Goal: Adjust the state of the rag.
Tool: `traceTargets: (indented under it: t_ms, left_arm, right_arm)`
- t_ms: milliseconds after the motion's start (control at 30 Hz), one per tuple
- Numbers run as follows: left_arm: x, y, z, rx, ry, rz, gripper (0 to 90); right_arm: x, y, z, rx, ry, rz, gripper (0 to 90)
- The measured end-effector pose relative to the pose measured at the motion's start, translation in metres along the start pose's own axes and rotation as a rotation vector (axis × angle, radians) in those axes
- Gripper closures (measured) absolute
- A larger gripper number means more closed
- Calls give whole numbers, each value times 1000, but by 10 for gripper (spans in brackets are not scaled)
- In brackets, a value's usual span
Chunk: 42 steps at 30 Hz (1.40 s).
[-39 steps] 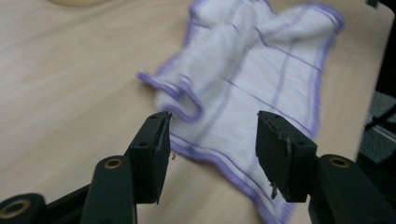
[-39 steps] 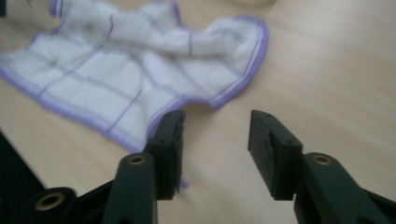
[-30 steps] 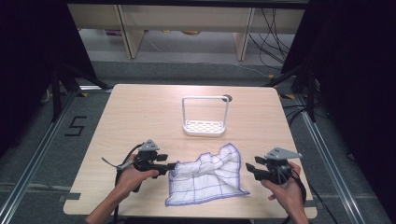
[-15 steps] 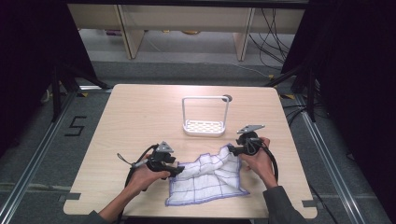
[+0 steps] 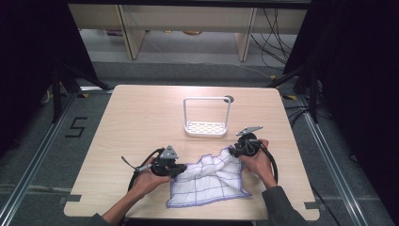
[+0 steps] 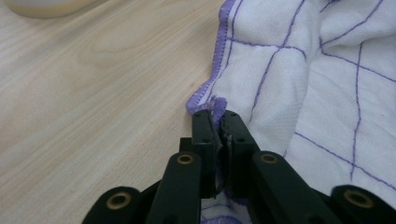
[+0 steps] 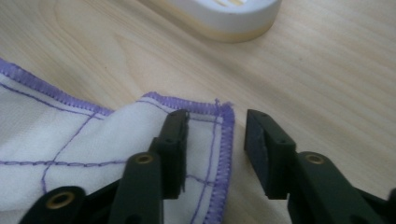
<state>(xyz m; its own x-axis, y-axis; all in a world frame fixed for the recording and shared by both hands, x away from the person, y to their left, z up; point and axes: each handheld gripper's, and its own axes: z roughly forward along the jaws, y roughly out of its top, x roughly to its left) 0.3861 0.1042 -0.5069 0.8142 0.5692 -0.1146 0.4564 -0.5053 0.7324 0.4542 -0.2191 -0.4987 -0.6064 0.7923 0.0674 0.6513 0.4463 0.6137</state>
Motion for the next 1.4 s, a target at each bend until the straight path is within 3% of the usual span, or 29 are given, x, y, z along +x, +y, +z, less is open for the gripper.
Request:
traceTargets:
  t_ms: [67,100,233,267,300,333,367,400,433,467,500,600,633,667,700,733,767,800,900,1067,1100,1133,1167,1200,1233,1267,1300,1333,1400]
  left_arm:
    - [0,0,-1,-12,-1,-10,866]
    - [1,2,-4,-51,4,-32,868]
    - [10,12,-19,-104,35,-13,871]
    - [16,17,-25,-143,51,-26,871]
    - [16,17,-25,-143,51,-26,872]
    - [18,18,-27,-152,57,-34,872]
    - [25,23,-31,-204,73,-61,871]
    - [25,23,-31,-204,73,-61,871]
    - [31,26,-35,-228,70,-90,871]
    - [35,28,-37,-242,72,-101,871]
    - [39,31,-40,-253,93,-106,871]
    - [51,36,-38,-258,147,-104,870]
    - [63,37,-30,-240,183,-116,870]
    - [63,37,-30,-240,183,-116,870]
    - [71,35,-22,-236,174,-144,870]
    - [76,34,-14,-226,171,-157,868]
    - [80,31,-7,-204,177,-158,867]
    - [85,26,1,-143,175,-146,867]
    - [88,22,9,-131,188,-164,861]
    - [88,19,10,-119,181,-164,766]
    - [87,18,8,-122,187,-172,698]
    - [87,18,5,-114,188,-182,698]
    - [82,15,-5,-114,191,-187,585]
    - [82,15,-5,-114,191,-187,575]
    - [75,10,-14,-117,182,-185,575]
    - [54,-2,-34,-114,142,-176,514]
    - [54,-2,-34,-114,142,-176,490]
    - [45,-7,-39,-119,118,-170,490]
    - [18,-24,-52,-130,61,-152,479]
  right_arm:
    - [-3,-1,2,-32,14,-18,792]
    - [-2,-1,-3,-1,25,11,847]
    - [-3,2,-12,-71,19,-35,870]
    - [-3,4,-19,-65,13,-44,870]
    - [-3,4,-19,-65,13,-44,870]
    - [-4,7,-27,-116,0,-44,870]
    - [-3,10,-36,-116,0,-30,870]
    - [-3,10,-36,-116,0,-30,870]
    - [-5,11,-39,-132,2,-38,870]
    - [-1,12,-46,-145,10,11,870]
    - [-5,13,-48,-174,2,-32,870]
    - [-8,14,-56,-200,-14,-24,870]
    - [-11,14,-54,-186,-34,-7,869]
    - [-11,14,-54,-186,-34,-7,869]
    - [-14,13,-49,-179,-38,-16,869]
    - [-14,12,-43,-164,-43,5,869]
    - [-18,10,-31,-138,-58,-11,869]
    - [-18,10,-28,-121,-60,-6,869]
    - [-21,9,-18,-96,-70,11,867]
    - [-24,8,-8,-71,-89,-11,842]
    - [-24,8,-8,-71,-96,-12,788]
    - [-24,8,-8,-71,-96,-12,788]
    - [-23,8,-11,-66,-117,8,685]
    - [-23,8,-11,-66,-117,8,685]
    - [-22,7,-15,-65,-145,13,642]
    - [-17,4,-28,-72,-161,-1,581]
    - [-17,4,-28,-72,-161,-1,581]
    - [-11,-2,-44,-69,-151,3,519]
    - [0,-11,-62,-92,-119,22,513]
